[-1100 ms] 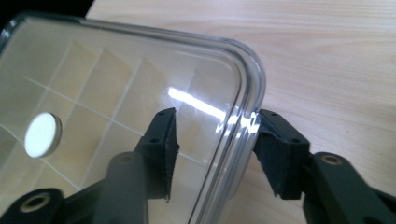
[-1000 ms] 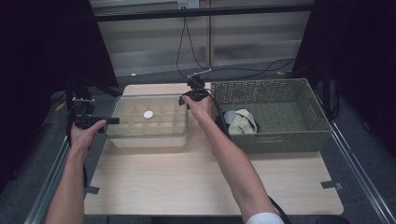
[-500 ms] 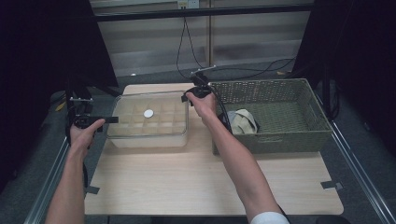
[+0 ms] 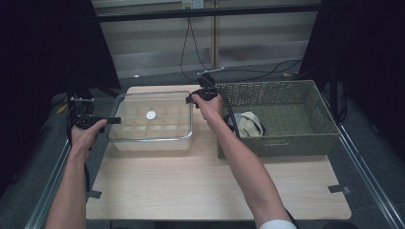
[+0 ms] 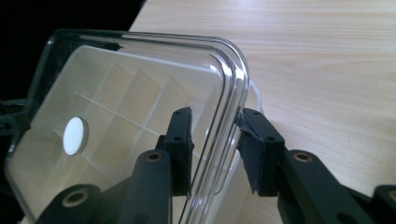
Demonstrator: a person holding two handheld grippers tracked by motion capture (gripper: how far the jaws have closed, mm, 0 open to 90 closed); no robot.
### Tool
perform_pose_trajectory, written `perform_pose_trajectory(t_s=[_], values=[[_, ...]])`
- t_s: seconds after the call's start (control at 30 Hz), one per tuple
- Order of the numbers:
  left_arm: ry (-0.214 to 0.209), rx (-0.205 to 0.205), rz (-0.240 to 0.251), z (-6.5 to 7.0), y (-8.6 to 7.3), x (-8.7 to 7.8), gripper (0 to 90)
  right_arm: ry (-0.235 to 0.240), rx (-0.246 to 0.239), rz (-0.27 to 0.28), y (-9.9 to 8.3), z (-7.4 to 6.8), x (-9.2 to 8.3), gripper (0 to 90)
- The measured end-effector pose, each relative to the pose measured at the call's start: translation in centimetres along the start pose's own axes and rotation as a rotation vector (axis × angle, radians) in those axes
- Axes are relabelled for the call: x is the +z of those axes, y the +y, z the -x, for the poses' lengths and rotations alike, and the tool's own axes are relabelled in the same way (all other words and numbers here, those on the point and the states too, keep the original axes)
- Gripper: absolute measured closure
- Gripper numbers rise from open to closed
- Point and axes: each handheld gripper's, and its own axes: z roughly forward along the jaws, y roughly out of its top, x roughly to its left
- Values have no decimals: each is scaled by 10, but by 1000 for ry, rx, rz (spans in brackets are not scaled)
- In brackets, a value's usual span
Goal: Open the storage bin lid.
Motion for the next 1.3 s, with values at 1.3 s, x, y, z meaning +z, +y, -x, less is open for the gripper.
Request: perform_pose_trajectory(t_s=[1.3], values=[[-28,63,99,15,2,-41,674,123,6,125,-4,-14,-46,766]])
